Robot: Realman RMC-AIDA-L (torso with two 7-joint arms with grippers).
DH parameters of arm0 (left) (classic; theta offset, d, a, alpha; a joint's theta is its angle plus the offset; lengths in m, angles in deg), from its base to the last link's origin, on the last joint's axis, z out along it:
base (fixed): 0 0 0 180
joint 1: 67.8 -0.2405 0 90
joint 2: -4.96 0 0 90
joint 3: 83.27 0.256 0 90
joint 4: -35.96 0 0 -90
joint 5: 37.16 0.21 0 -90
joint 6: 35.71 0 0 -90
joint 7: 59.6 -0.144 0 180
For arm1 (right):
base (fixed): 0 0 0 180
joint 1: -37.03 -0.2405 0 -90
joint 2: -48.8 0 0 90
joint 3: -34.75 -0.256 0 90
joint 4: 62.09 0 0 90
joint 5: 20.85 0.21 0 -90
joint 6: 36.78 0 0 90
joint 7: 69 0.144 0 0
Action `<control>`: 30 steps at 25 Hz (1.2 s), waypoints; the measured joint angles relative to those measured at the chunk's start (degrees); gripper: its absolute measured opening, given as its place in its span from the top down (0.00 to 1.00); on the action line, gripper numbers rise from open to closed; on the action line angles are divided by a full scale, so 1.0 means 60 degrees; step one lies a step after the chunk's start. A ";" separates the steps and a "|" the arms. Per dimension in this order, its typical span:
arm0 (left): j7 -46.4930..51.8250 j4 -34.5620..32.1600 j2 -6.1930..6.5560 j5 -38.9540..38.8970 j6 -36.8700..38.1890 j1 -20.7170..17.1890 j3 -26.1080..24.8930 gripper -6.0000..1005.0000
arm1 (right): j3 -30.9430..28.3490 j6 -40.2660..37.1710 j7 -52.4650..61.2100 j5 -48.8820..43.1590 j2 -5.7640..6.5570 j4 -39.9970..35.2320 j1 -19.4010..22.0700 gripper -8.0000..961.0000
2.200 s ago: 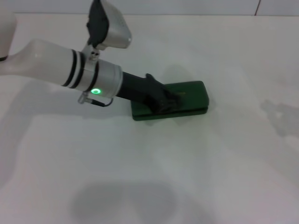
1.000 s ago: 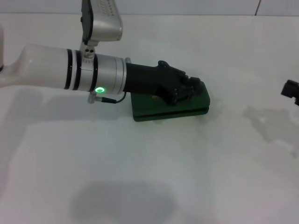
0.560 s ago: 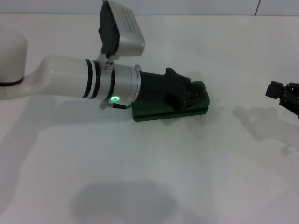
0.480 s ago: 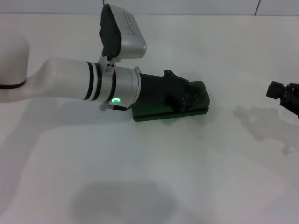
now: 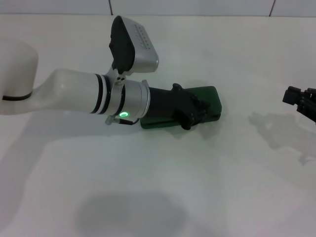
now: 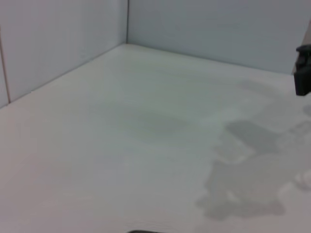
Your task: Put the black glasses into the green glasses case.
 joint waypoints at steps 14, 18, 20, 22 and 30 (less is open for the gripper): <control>0.0012 -0.0231 -0.0005 0.0057 0.0649 -0.0189 -0.0062 0.73 | -0.0054 -0.0110 0.0001 0.0046 0.0008 0.0068 0.0196 0.83; 0.0059 -0.1701 -0.0002 0.0012 0.2095 -0.1050 -0.0631 0.72 | -0.0110 -0.0212 0.0014 0.0064 0.0052 0.0014 0.0369 0.83; 0.0237 -0.2720 -0.0001 0.0011 0.3193 -0.1832 -0.1334 0.72 | -0.0112 -0.0277 0.0015 0.0064 0.0054 -0.0002 0.0376 0.83; 0.0529 -0.3369 -0.0002 0.0005 0.4158 -0.2328 -0.2049 0.72 | -0.0110 -0.0411 0.0011 0.0063 0.0062 -0.0013 0.0378 0.83; 0.0772 -0.3153 0.0389 0.0019 0.6902 -0.2675 -0.3572 0.72 | 0.0880 -0.1187 -0.0012 -0.0016 0.0037 -0.0586 -0.0083 0.83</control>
